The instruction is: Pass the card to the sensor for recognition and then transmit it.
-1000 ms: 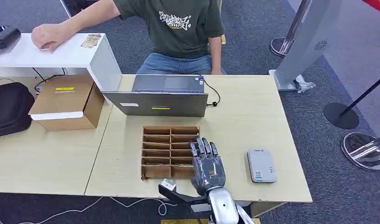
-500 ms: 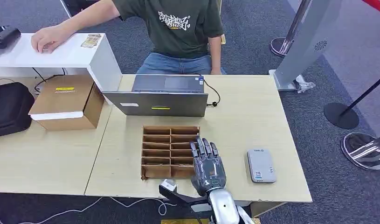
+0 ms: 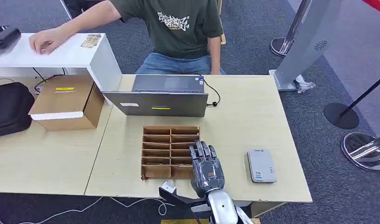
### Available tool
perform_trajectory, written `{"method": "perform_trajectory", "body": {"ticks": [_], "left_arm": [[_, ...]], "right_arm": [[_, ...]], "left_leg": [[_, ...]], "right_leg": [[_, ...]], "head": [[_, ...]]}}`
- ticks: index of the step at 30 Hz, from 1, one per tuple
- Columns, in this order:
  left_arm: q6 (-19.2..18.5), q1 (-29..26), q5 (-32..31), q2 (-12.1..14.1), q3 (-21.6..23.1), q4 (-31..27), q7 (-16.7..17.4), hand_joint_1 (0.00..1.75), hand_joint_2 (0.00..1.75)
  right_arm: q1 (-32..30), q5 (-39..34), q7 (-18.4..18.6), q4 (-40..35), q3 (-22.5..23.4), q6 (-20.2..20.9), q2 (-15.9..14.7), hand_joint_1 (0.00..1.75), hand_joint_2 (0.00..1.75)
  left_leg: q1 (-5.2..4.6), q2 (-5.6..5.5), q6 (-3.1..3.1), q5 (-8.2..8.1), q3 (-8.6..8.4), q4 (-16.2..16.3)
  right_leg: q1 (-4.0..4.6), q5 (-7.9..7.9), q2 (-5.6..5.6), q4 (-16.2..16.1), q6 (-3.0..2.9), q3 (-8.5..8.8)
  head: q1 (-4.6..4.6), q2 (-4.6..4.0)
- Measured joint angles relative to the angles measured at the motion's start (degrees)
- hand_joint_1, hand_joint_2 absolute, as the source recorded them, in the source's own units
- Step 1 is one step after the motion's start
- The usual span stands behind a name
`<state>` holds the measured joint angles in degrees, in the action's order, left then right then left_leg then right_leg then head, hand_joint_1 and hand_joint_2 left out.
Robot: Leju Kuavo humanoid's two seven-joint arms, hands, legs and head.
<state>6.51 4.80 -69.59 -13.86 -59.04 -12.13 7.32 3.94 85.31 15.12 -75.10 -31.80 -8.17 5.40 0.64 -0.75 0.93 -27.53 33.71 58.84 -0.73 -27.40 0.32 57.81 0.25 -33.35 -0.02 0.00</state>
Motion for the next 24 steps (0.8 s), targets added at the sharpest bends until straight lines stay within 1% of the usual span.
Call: {"method": "perform_trajectory", "body": {"ticks": [9, 10, 11, 12, 13, 24], "left_arm": [[0.15, 0.0, 0.09, 0.0, 0.0, 0.0, 0.0, 0.0, 0.0], [0.15, 0.0, 0.07, 0.0, 0.0, 0.0, 0.0, 0.0, 0.0], [0.15, 0.0, 0.07, -0.02, 0.0, 0.0, 0.0, 0.0, 0.0], [0.15, 0.0, 0.07, 0.0, 0.0, 0.0, -0.02, 0.0, 0.0], [0.15, 0.0, 0.06, 0.0, 0.0, 0.0, 0.0, 0.0, 0.0], [0.09, 0.01, -0.42, 0.0, 0.0, 0.0, 0.0, 0.0, 0.0]], "right_arm": [[0.0, 0.11, -0.35, 0.0, 0.0, 0.04, 0.02, 0.02, 1.75], [0.01, 0.11, -0.44, 0.0, 0.0, 0.04, 0.02, 0.16, 1.75], [0.01, 0.11, -0.48, 0.0, 0.0, 0.04, 0.04, 1.47, 1.75], [0.01, 0.11, -0.48, 0.0, 0.0, 0.04, 0.04, 1.47, 1.75], [0.01, 0.11, -0.52, 0.0, 0.0, 0.04, 0.04, 1.75, 1.75], [0.45, 0.13, -0.59, -0.02, 0.0, -0.22, 0.26, 1.75, 1.75]], "left_leg": [[0.0, 0.0, 0.0, 0.0, 0.0, 0.0], [0.0, 0.0, 0.0, 0.0, 0.0, 0.0], [0.0, 0.0, 0.0, 0.0, 0.0, 0.0], [0.0, 0.0, 0.0, 0.0, 0.0, 0.0], [0.0, 0.0, 0.0, 0.0, 0.0, 0.0], [0.0, 0.01, 0.0, 0.0, -0.01, 0.0]], "right_leg": [[0.0, 0.0, 0.0, 0.0, 0.0, 0.0], [0.0, 0.0, 0.0, 0.0, 0.0, 0.0], [0.0, 0.0, 0.0, 0.0, 0.0, 0.0], [0.0, 0.0, 0.0, 0.0, 0.0, 0.0], [0.0, 0.0, 0.0, 0.0, 0.0, 0.0], [0.0, 0.0, 0.0, 0.0, 0.0, 0.0]], "head": [[0.0, 0.0], [0.0, -0.02], [0.0, -0.02], [0.0, -0.02], [0.0, 0.0], [0.0, 0.0]]}}
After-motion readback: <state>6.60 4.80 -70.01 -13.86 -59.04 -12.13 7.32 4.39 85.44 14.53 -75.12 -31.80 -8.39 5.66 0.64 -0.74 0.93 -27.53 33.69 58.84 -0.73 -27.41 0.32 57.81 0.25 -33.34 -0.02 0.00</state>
